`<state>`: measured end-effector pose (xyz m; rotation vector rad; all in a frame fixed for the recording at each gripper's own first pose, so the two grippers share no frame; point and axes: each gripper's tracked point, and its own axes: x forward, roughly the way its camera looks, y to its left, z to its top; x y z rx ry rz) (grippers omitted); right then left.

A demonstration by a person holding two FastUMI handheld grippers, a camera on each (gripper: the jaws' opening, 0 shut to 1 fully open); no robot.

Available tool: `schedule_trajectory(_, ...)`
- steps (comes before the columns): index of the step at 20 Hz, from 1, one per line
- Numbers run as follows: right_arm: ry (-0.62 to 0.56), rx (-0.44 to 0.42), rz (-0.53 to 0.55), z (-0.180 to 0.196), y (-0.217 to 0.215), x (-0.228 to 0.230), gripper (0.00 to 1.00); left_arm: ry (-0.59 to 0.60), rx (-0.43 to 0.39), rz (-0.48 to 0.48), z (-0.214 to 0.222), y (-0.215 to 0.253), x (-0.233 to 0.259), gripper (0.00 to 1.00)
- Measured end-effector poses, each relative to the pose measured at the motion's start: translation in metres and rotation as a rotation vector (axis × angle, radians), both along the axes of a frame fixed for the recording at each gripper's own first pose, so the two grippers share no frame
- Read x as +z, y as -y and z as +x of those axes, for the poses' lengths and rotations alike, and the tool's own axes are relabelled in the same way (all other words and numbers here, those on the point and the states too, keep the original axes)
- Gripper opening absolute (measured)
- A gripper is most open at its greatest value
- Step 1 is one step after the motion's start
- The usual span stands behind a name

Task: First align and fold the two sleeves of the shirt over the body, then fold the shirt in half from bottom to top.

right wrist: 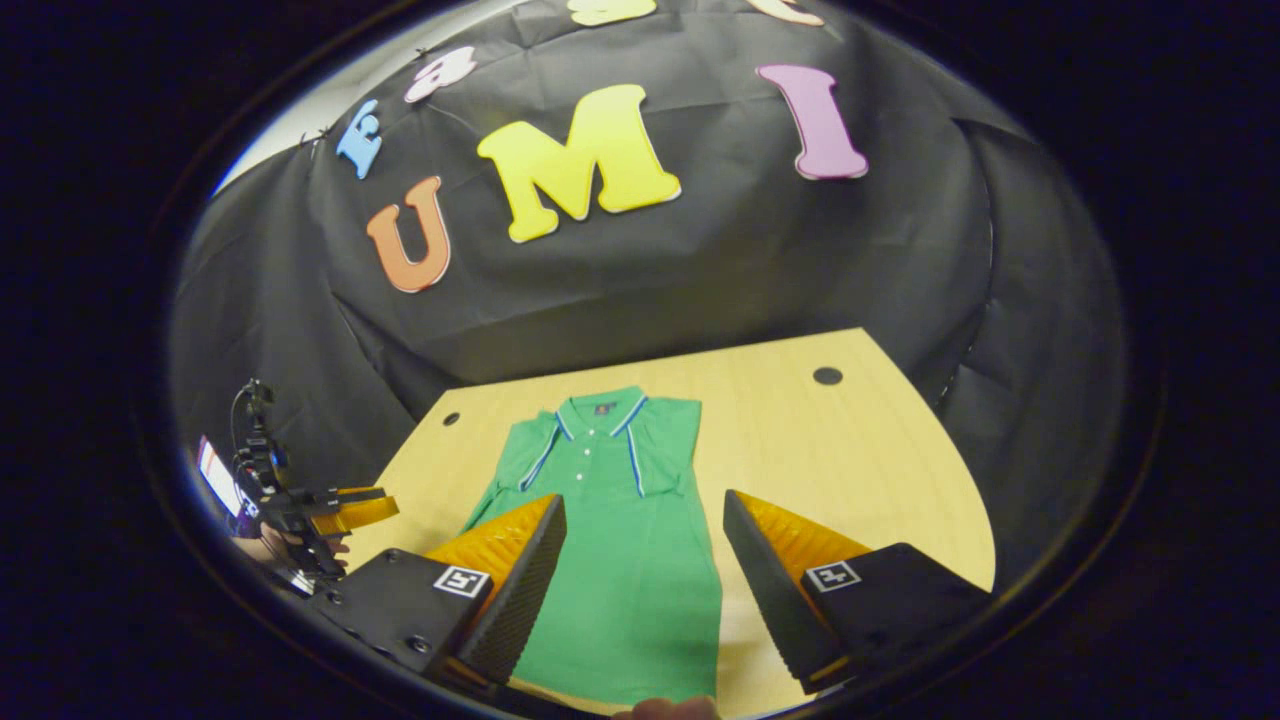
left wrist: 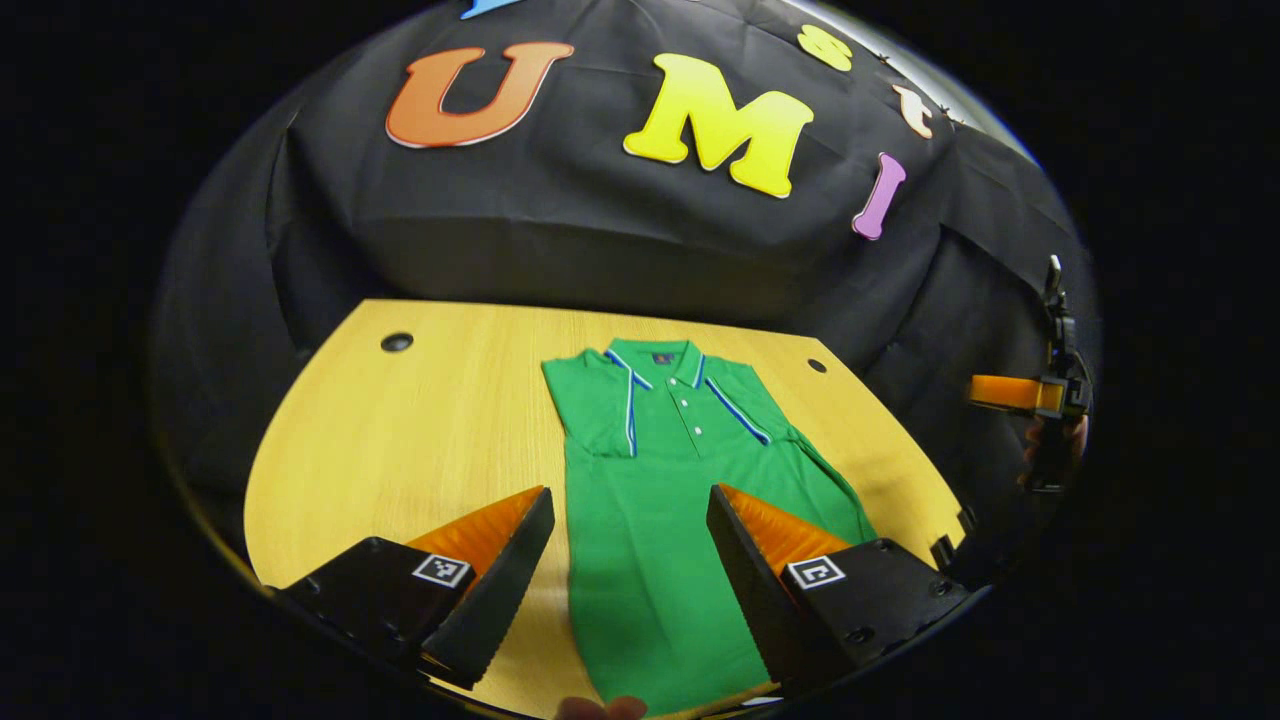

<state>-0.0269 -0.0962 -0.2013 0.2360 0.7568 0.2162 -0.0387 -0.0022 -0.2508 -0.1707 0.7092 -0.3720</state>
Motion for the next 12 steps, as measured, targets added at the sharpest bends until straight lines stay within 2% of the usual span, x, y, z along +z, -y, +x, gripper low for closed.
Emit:
schedule_trajectory(2, -0.105, 0.016, 0.08, -0.022, 0.008, -0.022, 0.98, -0.112, -0.049, -0.075, -0.036, 0.002, -0.016, 0.99)
schedule_trajectory(3, -0.169, 0.02, 0.152, -0.035, 0.007, -0.032, 0.94, -0.186, -0.083, -0.11, -0.058, 0.003, -0.029, 0.99)
schedule_trajectory(5, -0.317, 0.005, 0.273, -0.061, 0.012, -0.06, 1.0, -0.346, -0.134, -0.167, -0.112, 0.0, -0.054, 0.99)
schedule_trajectory(8, -0.535, -0.002, 0.379, -0.105, 0.027, -0.105, 0.98, -0.518, -0.122, -0.272, -0.164, -0.017, -0.078, 0.99)
schedule_trajectory(12, -0.716, -0.043, 0.429, -0.142, 0.044, -0.141, 0.98, -0.68, -0.057, -0.432, -0.191, -0.022, -0.088, 0.99)
